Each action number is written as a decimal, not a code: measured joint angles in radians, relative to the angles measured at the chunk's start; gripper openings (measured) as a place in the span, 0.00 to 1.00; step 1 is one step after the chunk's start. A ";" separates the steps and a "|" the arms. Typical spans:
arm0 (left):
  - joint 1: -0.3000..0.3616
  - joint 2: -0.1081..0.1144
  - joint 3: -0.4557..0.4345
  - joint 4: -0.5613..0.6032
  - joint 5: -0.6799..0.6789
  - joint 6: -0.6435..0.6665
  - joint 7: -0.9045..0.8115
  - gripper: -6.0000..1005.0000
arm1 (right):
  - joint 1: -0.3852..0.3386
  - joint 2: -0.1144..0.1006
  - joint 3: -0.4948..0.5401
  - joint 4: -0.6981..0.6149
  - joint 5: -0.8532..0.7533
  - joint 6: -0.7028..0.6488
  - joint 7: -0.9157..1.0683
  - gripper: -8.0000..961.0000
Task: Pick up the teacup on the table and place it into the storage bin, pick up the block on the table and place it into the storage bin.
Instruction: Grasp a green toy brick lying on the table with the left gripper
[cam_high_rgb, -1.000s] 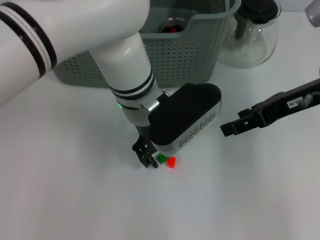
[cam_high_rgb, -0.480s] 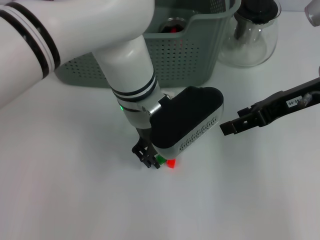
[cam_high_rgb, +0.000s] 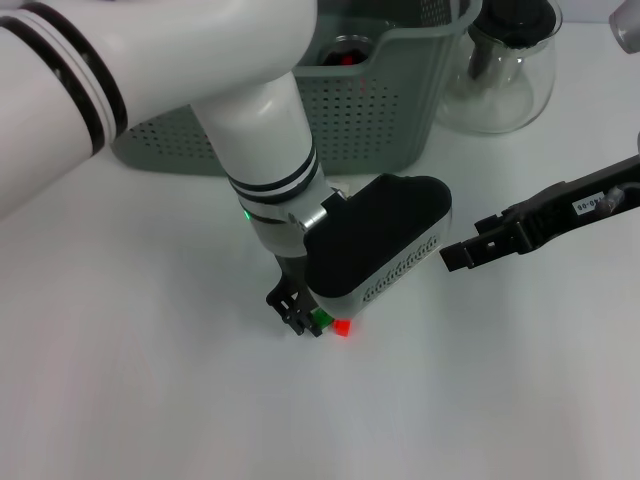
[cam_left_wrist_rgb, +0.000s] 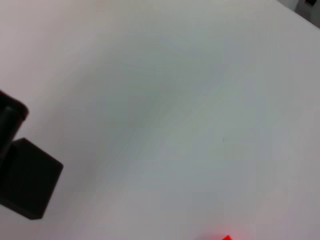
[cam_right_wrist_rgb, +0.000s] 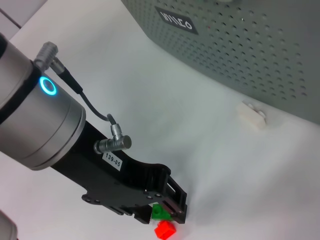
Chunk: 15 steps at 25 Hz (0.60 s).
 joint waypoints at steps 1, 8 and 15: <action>-0.001 0.000 0.000 -0.002 0.000 0.000 0.000 0.50 | 0.000 0.000 0.000 0.000 0.000 0.000 0.000 0.87; -0.004 0.000 0.002 -0.005 -0.005 -0.001 0.003 0.49 | 0.000 0.000 0.000 0.000 0.000 0.000 -0.001 0.87; -0.017 0.000 0.019 -0.022 -0.007 -0.001 -0.009 0.46 | -0.001 0.000 0.000 0.000 0.000 0.000 -0.004 0.87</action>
